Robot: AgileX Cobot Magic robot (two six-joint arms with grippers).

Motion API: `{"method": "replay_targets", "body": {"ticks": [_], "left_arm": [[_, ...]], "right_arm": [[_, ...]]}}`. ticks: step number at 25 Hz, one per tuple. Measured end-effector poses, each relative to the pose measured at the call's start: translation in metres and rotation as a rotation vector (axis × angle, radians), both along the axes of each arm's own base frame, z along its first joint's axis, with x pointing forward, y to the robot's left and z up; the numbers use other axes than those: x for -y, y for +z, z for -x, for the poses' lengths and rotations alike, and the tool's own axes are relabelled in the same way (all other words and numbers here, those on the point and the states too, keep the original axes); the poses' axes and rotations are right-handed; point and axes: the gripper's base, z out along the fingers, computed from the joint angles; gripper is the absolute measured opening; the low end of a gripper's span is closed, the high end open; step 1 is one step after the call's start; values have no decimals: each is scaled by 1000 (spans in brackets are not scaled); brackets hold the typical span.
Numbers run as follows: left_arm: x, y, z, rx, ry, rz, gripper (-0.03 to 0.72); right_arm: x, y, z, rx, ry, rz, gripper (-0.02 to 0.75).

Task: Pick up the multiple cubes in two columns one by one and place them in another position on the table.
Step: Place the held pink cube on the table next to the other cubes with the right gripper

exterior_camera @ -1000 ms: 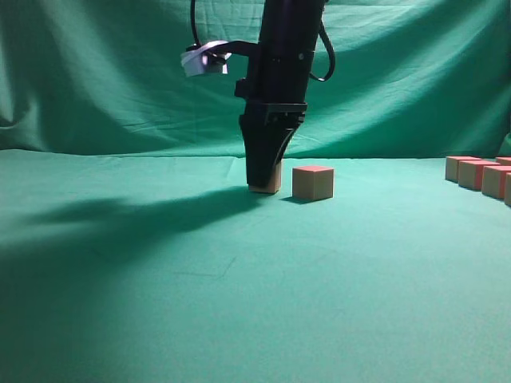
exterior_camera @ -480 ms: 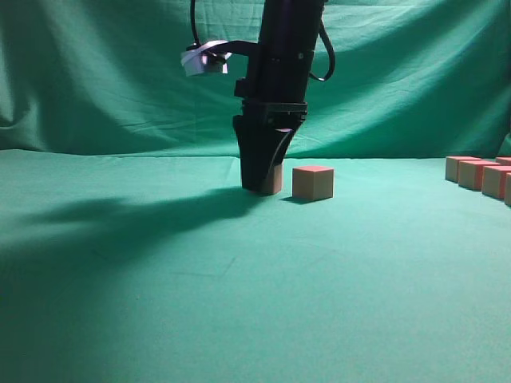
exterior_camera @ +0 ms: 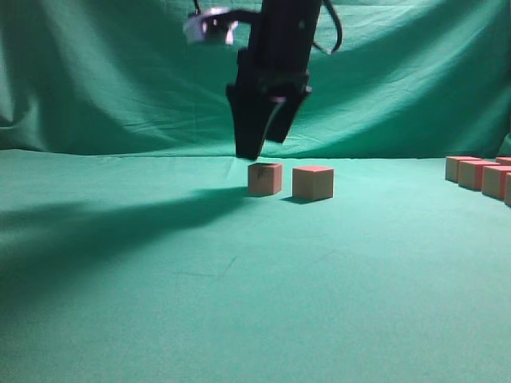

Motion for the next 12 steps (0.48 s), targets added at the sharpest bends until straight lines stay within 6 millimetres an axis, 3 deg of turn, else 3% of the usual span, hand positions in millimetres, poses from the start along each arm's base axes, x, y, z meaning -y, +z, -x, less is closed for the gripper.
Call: {"method": "replay_targets", "body": {"ticks": [4, 7, 9, 12], "left_arm": [[0, 0, 0, 0, 0, 0, 0], [0, 0, 0, 0, 0, 0, 0], [0, 0, 0, 0, 0, 0, 0], [0, 0, 0, 0, 0, 0, 0]], "right_arm": [[10, 42, 6, 80, -52, 2, 613], [22, 74, 16, 99, -186, 11, 613], [31, 93, 22, 129, -279, 27, 554], [45, 123, 28, 211, -435, 21, 559]]}}
